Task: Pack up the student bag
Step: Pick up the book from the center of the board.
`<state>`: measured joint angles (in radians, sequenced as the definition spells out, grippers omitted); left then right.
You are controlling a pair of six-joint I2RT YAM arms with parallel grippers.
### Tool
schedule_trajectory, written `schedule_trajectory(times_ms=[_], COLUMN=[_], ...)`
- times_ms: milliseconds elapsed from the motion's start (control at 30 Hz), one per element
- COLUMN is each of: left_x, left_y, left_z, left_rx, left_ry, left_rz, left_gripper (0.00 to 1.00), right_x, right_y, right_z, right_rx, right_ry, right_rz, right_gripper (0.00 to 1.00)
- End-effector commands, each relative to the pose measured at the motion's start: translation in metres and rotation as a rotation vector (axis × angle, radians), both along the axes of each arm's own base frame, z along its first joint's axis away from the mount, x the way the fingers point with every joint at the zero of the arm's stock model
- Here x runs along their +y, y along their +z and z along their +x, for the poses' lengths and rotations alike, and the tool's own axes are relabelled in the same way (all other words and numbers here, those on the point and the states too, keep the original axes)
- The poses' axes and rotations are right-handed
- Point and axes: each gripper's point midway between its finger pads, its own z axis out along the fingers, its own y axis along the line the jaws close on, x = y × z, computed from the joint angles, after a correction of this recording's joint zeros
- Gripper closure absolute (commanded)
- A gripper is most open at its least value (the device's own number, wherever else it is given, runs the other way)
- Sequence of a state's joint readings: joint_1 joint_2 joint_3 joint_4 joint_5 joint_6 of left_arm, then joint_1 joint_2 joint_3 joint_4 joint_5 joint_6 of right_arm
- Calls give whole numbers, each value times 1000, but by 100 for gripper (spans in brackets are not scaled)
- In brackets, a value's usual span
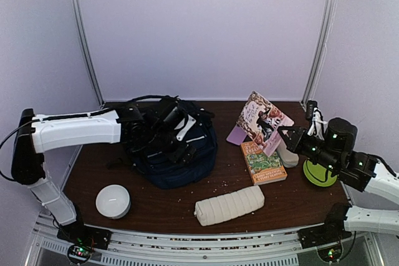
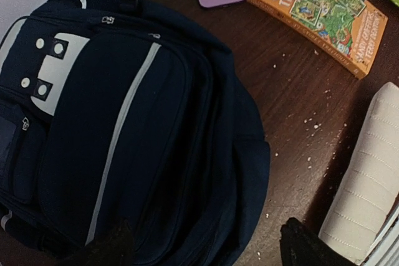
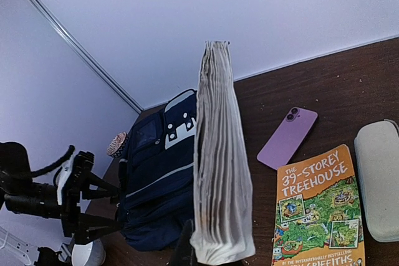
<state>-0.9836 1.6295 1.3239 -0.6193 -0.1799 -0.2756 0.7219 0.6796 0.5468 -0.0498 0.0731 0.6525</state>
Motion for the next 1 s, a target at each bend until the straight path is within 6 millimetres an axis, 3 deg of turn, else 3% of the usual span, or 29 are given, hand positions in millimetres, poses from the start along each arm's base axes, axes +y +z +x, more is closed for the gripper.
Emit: schedule_trajectory(times_ms=[0, 333, 767, 867, 967], left_x=[0, -5, -15, -14, -7], left_y=[-13, -49, -69, -64, -32], left_z=[8, 26, 18, 21, 35], left_rx=[5, 53, 124, 106, 16], left_ry=[-56, -65, -94, -81, -32], left_rz=[120, 177, 146, 146, 128], left_gripper=[19, 28, 73, 100, 100], right_x=[-11, -11, -10, -9, -3], right_y=[15, 14, 18, 19, 27], right_z=[-1, -3, -3, -4, -5], right_rx=[-47, -48, -51, -53, -58], right_ry=[-38, -24, -18, -12, 17], right_rz=[3, 13, 29, 38, 65], right_gripper=[100, 100, 100, 100, 100])
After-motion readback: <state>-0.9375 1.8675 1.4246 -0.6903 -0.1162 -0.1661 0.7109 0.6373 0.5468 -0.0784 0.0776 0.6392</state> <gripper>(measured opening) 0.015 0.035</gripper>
